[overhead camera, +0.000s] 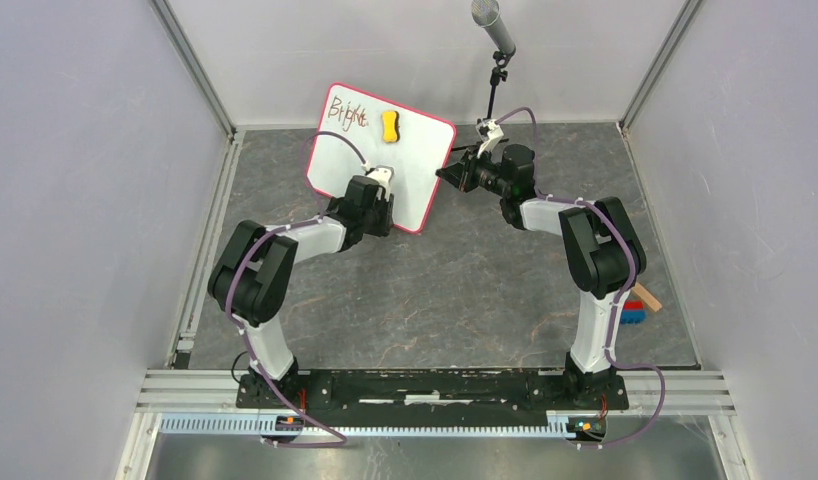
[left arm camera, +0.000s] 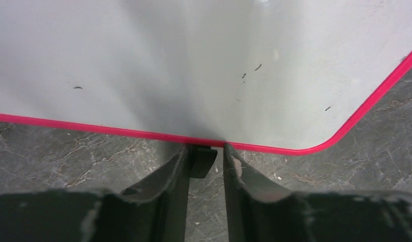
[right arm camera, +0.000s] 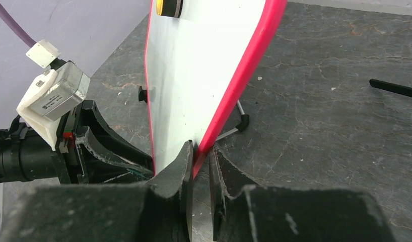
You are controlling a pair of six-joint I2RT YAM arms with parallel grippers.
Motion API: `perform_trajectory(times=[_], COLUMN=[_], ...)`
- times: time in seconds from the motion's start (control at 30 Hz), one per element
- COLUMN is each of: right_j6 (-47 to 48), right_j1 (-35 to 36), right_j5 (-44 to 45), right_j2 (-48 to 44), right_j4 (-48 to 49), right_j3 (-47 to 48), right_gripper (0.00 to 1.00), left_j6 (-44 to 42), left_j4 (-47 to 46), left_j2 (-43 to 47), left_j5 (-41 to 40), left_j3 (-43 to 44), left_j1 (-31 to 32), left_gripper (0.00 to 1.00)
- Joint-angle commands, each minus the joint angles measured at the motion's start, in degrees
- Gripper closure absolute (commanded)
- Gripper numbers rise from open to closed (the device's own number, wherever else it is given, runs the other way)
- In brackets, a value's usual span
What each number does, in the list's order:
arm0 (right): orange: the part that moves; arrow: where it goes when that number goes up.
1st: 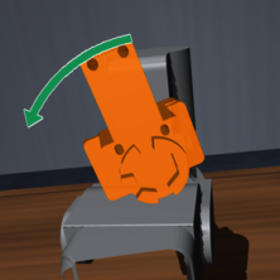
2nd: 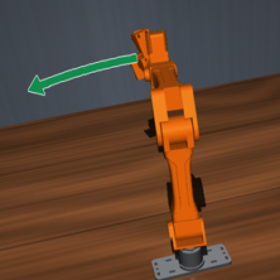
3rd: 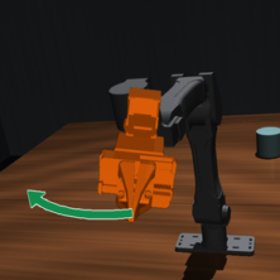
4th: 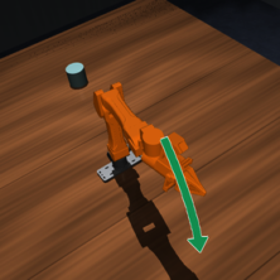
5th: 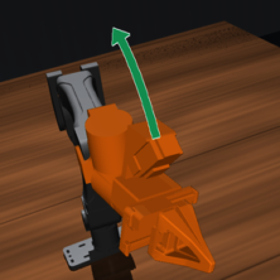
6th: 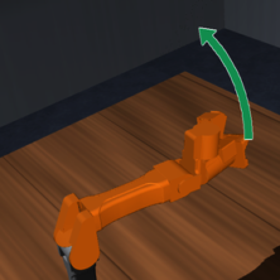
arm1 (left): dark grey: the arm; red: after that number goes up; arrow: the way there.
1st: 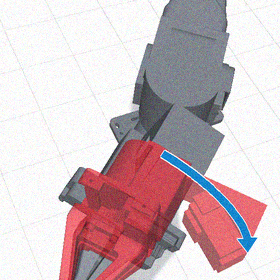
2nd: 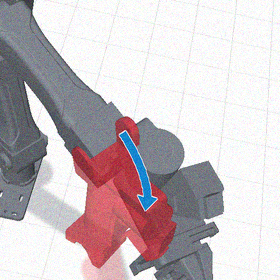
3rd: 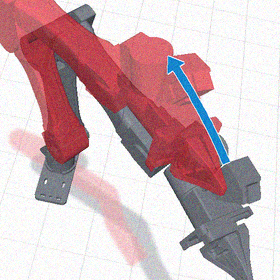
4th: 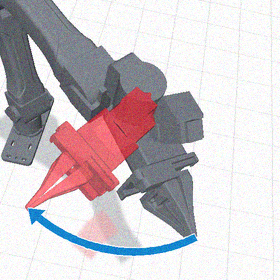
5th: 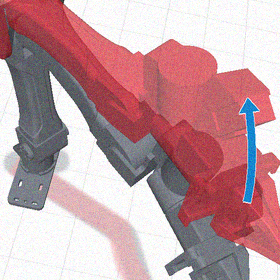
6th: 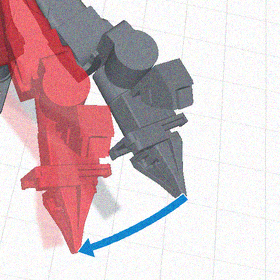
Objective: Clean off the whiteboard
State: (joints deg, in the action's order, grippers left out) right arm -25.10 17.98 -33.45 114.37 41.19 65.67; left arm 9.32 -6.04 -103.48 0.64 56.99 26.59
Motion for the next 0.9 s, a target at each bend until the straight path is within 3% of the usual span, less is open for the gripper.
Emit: perform_trajectory(times=[0.0,0.3,0.7,0.77,0.87], right_j6=[3.5,3.7,8.5,9.0,8.6], right_j1=[0.0,-0.6,-2.7,-2.7,-2.6], right_j5=[-1.8,-3.8,-10.7,-10.9,-11.4], right_j2=[-0.1,-1.1,-6.9,-7.2,-6.6], right_j4=[0.5,1.0,-4.1,-4.2,-3.8], right_j3=[1.9,0.4,-7.6,-8.0,-7.7], right_gripper=[1.0,1.0,1.0,1.0,1.0], left_j6=[-1.5,2.4,17.6,19.3,20.0], left_j4=[-0.1,2.8,2.0,1.5,2.9], left_j2=[-0.3,1.5,9.3,9.7,11.8], left_j5=[-0.4,-3.0,-2.9,-2.1,-3.1], left_j3=[1.3,-0.9,-11.0,-11.6,-11.3], left_j1=[1.3,7.0,13.1,13.5,13.5], left_gripper=[0.68,0.9,0.98,0.93,0.6])
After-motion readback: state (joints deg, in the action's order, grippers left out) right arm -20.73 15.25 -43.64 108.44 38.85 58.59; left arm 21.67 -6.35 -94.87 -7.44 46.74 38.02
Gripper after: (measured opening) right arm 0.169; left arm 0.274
